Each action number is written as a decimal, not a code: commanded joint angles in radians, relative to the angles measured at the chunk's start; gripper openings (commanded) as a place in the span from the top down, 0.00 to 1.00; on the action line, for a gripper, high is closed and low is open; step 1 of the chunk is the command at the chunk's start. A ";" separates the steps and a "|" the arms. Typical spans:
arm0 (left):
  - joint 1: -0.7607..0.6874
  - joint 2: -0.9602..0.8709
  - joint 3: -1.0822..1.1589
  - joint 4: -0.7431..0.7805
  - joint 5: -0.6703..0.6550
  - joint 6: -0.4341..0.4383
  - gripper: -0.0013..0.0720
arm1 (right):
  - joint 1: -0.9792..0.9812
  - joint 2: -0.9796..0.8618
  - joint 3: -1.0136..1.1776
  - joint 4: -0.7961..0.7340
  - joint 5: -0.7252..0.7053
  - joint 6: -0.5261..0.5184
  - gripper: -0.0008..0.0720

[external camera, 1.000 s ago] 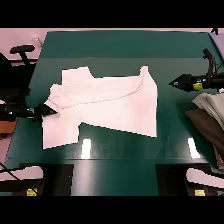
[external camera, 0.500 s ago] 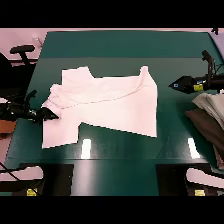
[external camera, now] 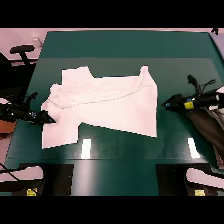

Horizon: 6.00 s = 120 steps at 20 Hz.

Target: Fold the shirts.

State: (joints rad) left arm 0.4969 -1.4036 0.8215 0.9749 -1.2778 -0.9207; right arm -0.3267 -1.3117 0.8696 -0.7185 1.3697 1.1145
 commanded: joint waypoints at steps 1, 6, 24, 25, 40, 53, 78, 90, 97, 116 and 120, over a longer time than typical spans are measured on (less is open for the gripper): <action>0.001 0.002 0.002 -0.037 -0.006 0.013 0.95 | -0.001 0.011 -0.129 -0.019 0.008 0.012 0.31; 0.001 0.002 0.002 -0.043 -0.006 0.013 0.95 | -0.001 0.178 -0.296 -0.142 -0.077 0.076 0.27; 0.001 0.015 0.002 -0.124 -0.054 0.014 0.95 | 0.345 0.138 -0.291 0.047 -0.373 0.102 0.97; 0.001 0.038 0.005 -0.154 -0.071 0.021 0.95 | 0.345 0.158 -0.270 0.047 -0.365 0.113 0.97; 0.000 0.766 0.835 -0.488 0.000 0.007 0.96 | 0.036 0.775 0.499 0.037 -0.336 0.161 0.97; -0.034 0.517 1.004 -0.469 -0.086 -0.099 0.95 | 0.036 0.395 0.690 -0.023 -0.153 0.132 0.97; -0.294 -0.156 0.678 -0.530 0.220 0.316 0.96 | 0.200 -0.288 0.677 -0.149 -0.459 -0.029 0.97; -0.236 0.069 0.011 -0.428 0.340 0.327 0.95 | 0.163 -0.166 0.175 -0.147 -0.560 -0.106 0.97; -0.235 0.068 -0.022 -0.385 0.396 0.338 0.95 | 0.163 -0.257 0.213 -0.146 -0.528 -0.109 0.97; 0.091 0.343 -0.054 -0.230 0.083 0.112 0.05 | -0.103 0.010 0.153 -0.138 -0.158 -0.124 0.27; 0.107 0.480 -0.267 -0.154 -0.090 -0.085 0.03 | -0.165 0.093 0.030 -0.138 -0.160 -0.120 0.27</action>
State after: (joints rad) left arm 0.5720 -1.0142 0.6735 0.7673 -1.2194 -0.8581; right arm -0.4427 -1.2751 0.9695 -0.8600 1.1706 0.9897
